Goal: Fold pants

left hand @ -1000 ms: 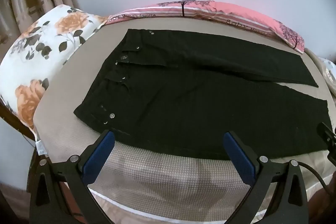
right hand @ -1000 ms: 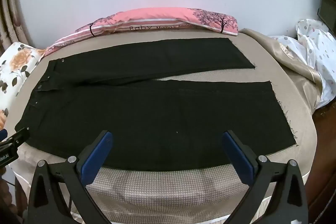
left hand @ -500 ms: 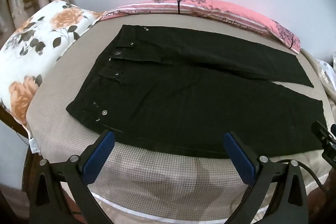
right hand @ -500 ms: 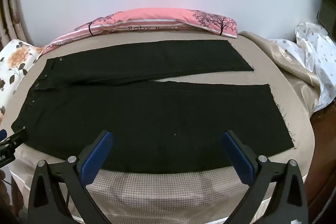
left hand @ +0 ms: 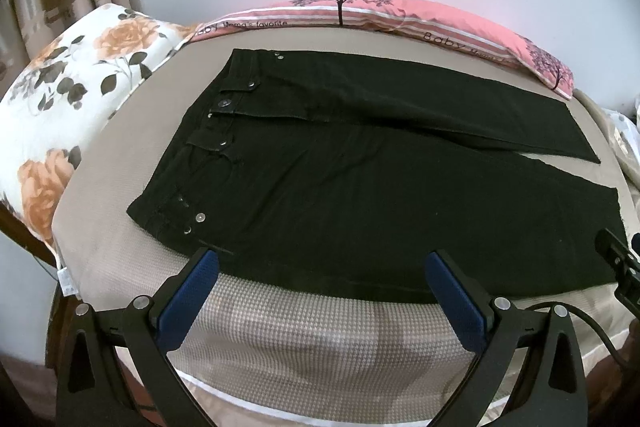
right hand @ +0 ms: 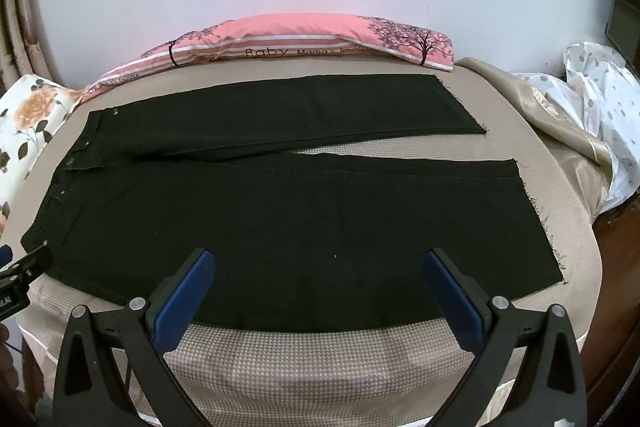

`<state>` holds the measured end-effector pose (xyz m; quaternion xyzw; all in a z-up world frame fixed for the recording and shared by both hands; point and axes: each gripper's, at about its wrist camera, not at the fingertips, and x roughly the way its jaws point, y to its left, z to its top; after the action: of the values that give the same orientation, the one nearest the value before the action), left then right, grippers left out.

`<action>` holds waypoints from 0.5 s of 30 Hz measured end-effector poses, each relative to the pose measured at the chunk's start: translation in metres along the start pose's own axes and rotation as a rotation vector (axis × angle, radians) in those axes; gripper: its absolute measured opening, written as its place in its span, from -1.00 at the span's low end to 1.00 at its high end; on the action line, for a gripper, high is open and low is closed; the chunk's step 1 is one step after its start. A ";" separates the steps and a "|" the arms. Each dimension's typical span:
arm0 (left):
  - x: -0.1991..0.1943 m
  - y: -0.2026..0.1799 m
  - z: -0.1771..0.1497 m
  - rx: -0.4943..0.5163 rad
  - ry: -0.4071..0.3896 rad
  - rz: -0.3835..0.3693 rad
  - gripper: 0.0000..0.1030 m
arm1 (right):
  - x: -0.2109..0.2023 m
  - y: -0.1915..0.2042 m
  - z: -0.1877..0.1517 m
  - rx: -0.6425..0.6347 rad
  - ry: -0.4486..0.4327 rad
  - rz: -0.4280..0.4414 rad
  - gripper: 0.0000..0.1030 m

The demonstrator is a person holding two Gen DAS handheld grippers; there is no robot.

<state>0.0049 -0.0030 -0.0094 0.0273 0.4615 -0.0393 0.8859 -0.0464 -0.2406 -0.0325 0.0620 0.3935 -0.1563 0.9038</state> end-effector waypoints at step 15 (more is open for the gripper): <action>0.001 0.000 -0.001 -0.003 0.003 -0.001 0.99 | 0.003 0.005 0.000 -0.004 0.007 0.014 1.00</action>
<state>0.0048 -0.0027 -0.0105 0.0258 0.4628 -0.0391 0.8852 -0.0431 -0.2364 -0.0348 0.0635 0.3964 -0.1491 0.9037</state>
